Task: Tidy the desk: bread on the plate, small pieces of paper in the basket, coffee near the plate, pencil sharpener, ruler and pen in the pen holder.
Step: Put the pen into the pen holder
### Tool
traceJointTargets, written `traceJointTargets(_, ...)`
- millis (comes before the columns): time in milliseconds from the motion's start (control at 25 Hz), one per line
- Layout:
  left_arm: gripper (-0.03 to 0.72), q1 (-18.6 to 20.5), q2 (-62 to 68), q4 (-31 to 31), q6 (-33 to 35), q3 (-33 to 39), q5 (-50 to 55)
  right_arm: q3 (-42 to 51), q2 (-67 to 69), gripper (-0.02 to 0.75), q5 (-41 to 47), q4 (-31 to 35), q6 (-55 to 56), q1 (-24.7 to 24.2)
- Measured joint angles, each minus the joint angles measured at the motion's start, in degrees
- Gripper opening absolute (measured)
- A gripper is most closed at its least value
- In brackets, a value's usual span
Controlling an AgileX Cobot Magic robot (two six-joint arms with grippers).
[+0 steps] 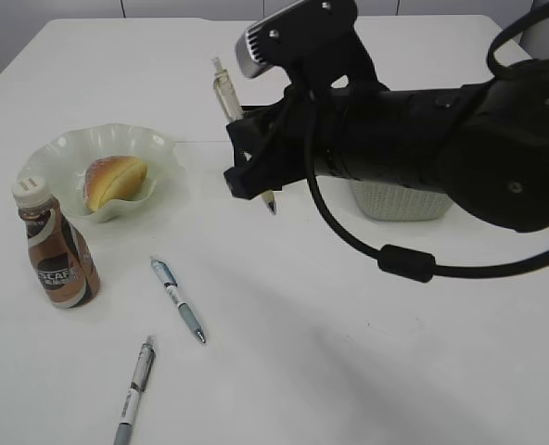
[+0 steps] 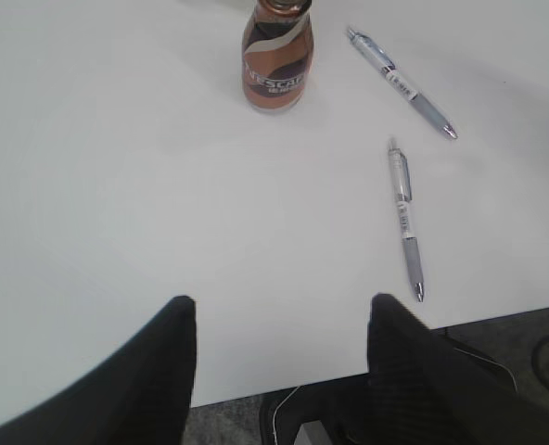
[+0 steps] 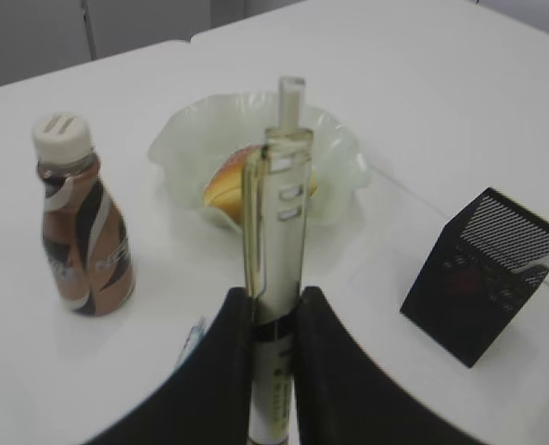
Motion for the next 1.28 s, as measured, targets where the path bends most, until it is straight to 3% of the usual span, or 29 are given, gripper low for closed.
traceJointTargets(240,0.433,0.0,0.0,-0.17,0.0,0.0,0.0,-0.24,6.52,0.061,-14.37,0.11,-0.11,-6.65)
traceJointTargets(400,0.433,0.0,0.0,-0.17,0.0,0.0,0.0,-4.43,10.88,0.061,-18.1,0.87,-3.09,-7.76)
traceJointTargets(640,0.433,0.0,0.0,-0.17,0.0,0.0,0.0,-14.7,18.19,0.061,-23.73,8.08,-5.13,-8.07)
traceJointTargets(1040,0.433,0.0,0.0,-0.17,0.0,0.0,0.0,-33.79,32.64,0.061,-19.89,11.96,-9.29,-8.82)
traceJointTargets(1280,0.433,0.0,0.0,-0.17,0.0,0.0,0.0,-40.0,37.34,0.061,-16.21,13.47,-10.51,-10.05)
